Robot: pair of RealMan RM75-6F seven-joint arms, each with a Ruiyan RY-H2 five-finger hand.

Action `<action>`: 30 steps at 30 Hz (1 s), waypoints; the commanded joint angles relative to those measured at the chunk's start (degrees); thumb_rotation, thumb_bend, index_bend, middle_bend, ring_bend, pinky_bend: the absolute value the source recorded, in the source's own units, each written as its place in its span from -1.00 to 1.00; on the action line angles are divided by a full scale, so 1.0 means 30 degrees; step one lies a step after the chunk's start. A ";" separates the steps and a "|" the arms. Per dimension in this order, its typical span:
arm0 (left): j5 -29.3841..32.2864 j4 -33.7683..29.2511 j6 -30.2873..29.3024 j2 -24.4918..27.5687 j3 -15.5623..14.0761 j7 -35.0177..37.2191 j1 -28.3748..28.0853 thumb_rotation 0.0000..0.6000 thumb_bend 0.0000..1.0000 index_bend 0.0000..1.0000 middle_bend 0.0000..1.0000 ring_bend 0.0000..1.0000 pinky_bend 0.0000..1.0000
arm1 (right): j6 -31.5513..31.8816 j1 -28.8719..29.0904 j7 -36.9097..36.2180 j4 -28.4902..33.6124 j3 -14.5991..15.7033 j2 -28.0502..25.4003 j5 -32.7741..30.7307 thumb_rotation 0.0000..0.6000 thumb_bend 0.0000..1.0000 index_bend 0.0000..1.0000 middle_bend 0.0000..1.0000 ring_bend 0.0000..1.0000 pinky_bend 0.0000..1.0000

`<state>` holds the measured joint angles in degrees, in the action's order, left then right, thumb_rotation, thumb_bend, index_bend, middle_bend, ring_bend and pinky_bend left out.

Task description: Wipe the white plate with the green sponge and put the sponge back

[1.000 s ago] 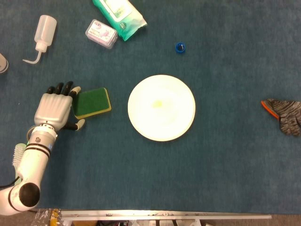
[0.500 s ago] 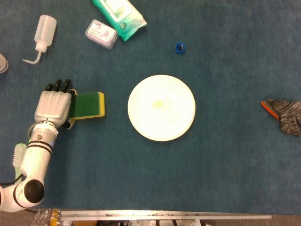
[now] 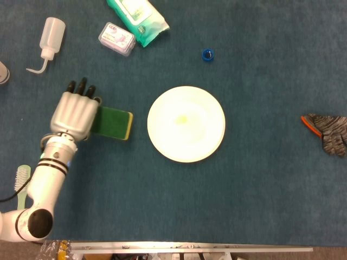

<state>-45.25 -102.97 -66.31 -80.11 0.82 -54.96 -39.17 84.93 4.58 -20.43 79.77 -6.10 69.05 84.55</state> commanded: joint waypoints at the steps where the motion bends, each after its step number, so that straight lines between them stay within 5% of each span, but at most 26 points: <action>1: 0.0176 -0.0608 -0.0289 -0.0066 0.0176 -0.0892 -0.0634 1.00 -0.49 -0.21 -0.67 -0.96 -0.82 | 0.0005 0.0014 0.0007 0.0001 -0.0016 0.0000 0.0001 1.00 -0.22 -0.22 -0.21 -0.54 -0.10; 6: 0.0757 -0.0996 -0.0633 -0.0443 0.0455 -0.1885 -0.1300 0.78 -0.49 -0.21 -0.63 -0.95 -0.82 | -0.0054 0.0064 -0.0006 0.0046 -0.0012 -0.0007 0.0027 1.00 -0.22 -0.22 -0.21 -0.54 -0.10; 30: 0.5218 -0.0943 -0.2330 -0.3550 0.1381 -0.6927 -0.5146 0.77 -0.49 -0.20 -0.62 -0.94 -0.82 | -0.0381 0.0324 -0.0613 -0.0412 -0.0032 0.0317 0.0008 1.00 -0.22 -0.22 -0.21 -0.54 -0.10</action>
<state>-30.08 -105.96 -72.88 -90.24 4.70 -75.30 -54.10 83.80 5.54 -22.25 78.54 -6.20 69.99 84.58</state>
